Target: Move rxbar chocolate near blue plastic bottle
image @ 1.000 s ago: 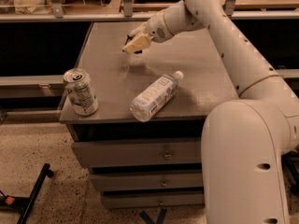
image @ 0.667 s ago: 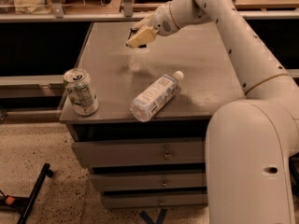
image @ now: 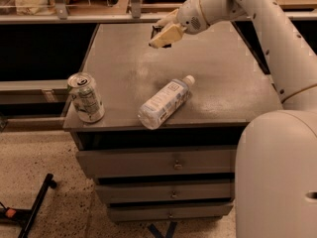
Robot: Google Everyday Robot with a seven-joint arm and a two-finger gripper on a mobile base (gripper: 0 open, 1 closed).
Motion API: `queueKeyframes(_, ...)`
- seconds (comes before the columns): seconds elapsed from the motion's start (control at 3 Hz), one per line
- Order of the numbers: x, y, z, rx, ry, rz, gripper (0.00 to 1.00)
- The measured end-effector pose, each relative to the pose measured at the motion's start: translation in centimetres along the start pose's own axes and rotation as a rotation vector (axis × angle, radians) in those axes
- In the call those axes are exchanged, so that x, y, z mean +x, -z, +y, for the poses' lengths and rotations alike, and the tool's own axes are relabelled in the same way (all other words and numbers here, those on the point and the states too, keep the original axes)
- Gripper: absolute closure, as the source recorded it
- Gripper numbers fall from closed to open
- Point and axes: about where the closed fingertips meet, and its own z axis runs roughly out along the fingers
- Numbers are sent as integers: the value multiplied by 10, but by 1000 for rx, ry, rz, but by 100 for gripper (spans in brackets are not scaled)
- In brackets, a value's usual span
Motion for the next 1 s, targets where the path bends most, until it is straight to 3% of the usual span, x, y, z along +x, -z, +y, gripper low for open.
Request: queueKeyframes(1.0,34,45,22,7,-42,11,100)
